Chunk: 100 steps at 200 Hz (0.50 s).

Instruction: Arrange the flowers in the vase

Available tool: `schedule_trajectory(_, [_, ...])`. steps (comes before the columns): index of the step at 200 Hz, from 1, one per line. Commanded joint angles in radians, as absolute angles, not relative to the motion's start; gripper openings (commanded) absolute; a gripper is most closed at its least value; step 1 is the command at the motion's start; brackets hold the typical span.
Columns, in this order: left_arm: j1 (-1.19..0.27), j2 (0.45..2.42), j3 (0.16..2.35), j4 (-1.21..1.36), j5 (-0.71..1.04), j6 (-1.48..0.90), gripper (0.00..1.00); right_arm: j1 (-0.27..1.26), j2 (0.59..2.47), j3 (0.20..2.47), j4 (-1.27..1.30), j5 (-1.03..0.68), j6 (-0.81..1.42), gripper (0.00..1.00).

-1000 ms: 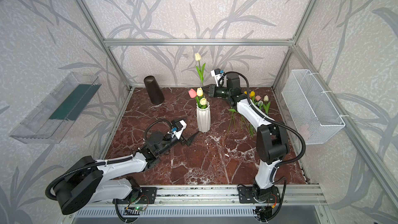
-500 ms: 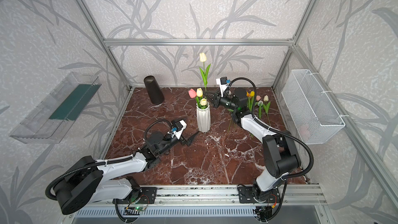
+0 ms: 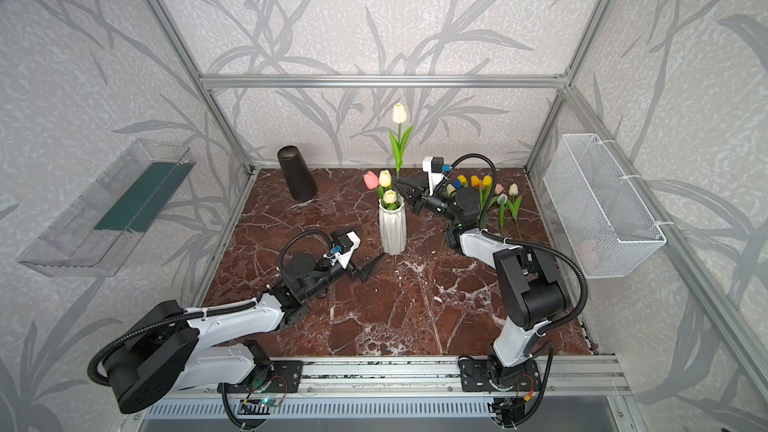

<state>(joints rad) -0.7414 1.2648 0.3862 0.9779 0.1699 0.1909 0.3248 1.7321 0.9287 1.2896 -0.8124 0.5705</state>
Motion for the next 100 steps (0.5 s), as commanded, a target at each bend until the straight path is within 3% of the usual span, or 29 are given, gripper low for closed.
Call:
schedule_trajectory(1, [-0.744,1.262,0.396,0.978,0.187,0.210,0.99,0.333,1.773,0.906,1.405,-0.807,0.547,0.00])
schedule_trajectory(100, [-0.745,1.280,0.428,0.956,0.203,0.219,0.99,0.365,1.805,0.895,1.407,-0.819,0.462,0.00])
